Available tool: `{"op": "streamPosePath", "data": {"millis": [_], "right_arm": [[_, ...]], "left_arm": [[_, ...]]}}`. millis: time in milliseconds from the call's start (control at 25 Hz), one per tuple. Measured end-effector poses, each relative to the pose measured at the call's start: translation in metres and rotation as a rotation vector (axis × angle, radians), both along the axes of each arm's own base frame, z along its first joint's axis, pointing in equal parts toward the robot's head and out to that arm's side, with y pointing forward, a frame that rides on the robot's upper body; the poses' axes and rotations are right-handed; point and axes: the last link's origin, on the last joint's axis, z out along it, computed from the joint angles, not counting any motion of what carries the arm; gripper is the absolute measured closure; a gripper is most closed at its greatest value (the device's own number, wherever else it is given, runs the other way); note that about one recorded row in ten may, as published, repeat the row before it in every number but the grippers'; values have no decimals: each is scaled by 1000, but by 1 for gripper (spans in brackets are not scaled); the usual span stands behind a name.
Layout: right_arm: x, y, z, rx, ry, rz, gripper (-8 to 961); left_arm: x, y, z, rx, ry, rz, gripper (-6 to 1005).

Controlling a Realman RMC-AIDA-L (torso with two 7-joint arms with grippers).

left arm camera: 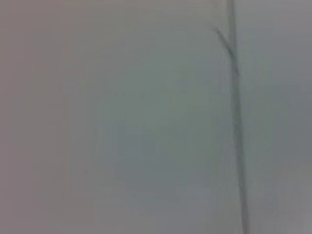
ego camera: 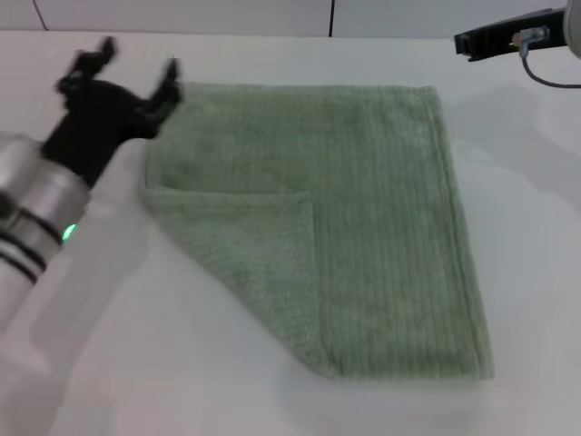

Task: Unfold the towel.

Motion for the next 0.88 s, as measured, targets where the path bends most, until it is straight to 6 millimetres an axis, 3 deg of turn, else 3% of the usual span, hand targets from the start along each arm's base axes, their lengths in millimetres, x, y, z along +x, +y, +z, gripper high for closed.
{"op": "streamPosePath", "data": {"millis": [360, 720, 880], "right_arm": [[-5, 0, -11, -31, -8, 68, 926], [2, 15, 0, 38, 69, -42, 955], [2, 19, -7, 3, 60, -71, 955]], "left_arm": [[64, 17, 4, -190, 297, 59, 210], [113, 20, 15, -380, 417, 209, 218], [126, 16, 13, -463, 449, 238, 218]]}}
